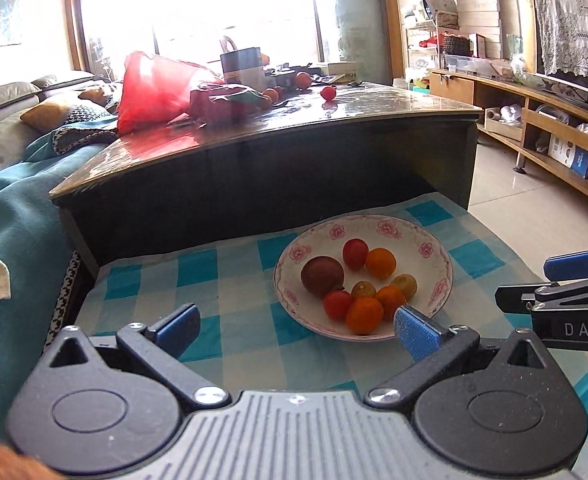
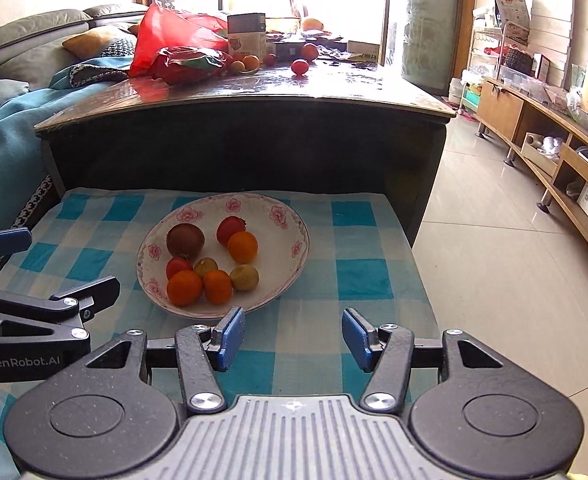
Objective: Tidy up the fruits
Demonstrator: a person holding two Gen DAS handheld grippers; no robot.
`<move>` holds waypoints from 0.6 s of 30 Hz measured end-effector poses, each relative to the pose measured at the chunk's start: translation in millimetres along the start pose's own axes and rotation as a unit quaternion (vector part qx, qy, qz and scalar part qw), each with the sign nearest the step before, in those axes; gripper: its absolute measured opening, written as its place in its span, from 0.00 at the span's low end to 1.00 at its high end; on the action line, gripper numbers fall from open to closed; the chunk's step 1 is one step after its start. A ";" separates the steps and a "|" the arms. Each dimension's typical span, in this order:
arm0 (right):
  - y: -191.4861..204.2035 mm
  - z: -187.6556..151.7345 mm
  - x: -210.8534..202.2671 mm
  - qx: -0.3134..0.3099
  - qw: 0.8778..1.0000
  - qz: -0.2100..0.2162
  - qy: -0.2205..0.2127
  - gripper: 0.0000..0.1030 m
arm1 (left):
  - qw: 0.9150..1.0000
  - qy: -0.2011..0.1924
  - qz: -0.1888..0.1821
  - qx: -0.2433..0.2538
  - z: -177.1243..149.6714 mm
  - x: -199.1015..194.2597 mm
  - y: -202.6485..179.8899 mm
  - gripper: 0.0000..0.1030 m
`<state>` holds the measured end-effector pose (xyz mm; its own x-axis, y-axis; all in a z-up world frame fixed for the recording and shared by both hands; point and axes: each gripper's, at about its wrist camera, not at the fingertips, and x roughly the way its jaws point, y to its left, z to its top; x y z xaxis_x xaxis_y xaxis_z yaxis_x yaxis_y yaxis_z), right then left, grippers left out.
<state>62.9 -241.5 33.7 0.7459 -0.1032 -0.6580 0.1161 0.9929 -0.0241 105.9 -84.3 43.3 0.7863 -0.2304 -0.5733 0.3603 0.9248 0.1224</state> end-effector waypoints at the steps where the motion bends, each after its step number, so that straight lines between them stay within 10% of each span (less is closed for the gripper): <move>1: 0.8 -2.4 -1.7 0.001 1.000 0.000 0.001 0.48 | 1.000 0.002 0.001 0.000 -2.2 -1.6 0.8 1.00; 18: 15.7 -46.0 -33.3 0.023 0.999 0.002 0.023 0.48 | 0.999 0.042 -0.005 -0.011 -32.8 -32.6 2.5 1.00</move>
<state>9.8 -219.8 20.6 0.7158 -0.0954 -0.6918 0.1446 0.9894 0.0132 64.8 -64.6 35.6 0.7373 -0.2153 -0.6403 0.3571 0.9288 0.0989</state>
